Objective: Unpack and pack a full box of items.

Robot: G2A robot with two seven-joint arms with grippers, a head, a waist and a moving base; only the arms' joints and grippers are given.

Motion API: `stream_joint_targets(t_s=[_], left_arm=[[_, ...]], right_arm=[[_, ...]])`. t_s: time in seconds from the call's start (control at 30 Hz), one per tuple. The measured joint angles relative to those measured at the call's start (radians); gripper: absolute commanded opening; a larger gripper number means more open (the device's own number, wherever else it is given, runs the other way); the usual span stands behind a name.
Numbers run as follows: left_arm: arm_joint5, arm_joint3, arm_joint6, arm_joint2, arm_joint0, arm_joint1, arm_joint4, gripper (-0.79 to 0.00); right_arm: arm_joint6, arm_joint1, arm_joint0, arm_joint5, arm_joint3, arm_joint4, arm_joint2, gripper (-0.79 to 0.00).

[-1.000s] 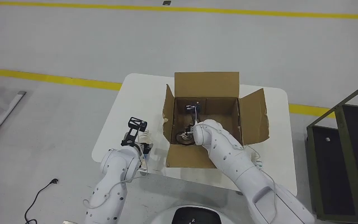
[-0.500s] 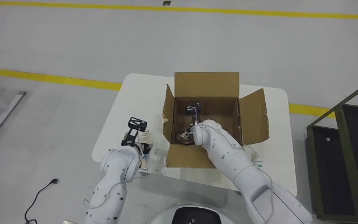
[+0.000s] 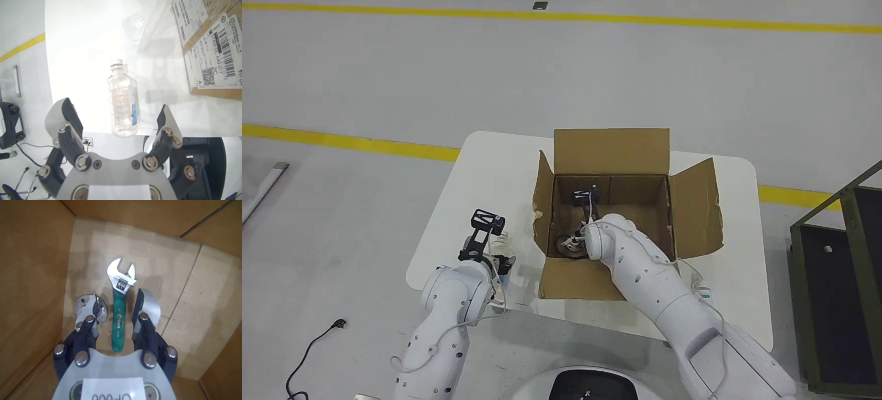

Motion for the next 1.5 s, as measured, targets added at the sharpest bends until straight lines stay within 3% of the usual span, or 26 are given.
stream_joint_targets(t_s=[0.33, 0.53, 0.6, 0.7, 1.03, 1.5], left_arm=[[0.0, 0.0, 0.0, 0.0, 0.0, 0.0, 0.0, 0.0], [0.0, 0.0, 0.0, 0.0, 0.0, 0.0, 0.0, 0.0], [0.0, 0.0, 0.0, 0.0, 0.0, 0.0, 0.0, 0.0], [0.0, 0.0, 0.0, 0.0, 0.0, 0.0, 0.0, 0.0], [0.0, 0.0, 0.0, 0.0, 0.0, 0.0, 0.0, 0.0], [0.0, 0.0, 0.0, 0.0, 0.0, 0.0, 0.0, 0.0]], right_arm=[[0.002, -0.012, 0.013, -0.005, 0.039, -0.008, 0.002, -0.462], [0.0, -0.019, 0.021, -0.009, 0.062, -0.01, 0.005, -0.597], [-0.001, -0.021, 0.025, -0.009, 0.067, -0.009, 0.007, -0.739], [-0.003, -0.022, 0.031, -0.009, 0.072, -0.01, 0.012, -0.785], [-0.023, -0.019, 0.046, -0.003, 0.078, -0.022, 0.034, -0.785], [-0.015, 0.023, 0.035, -0.015, 0.007, -0.102, 0.081, -0.785]])
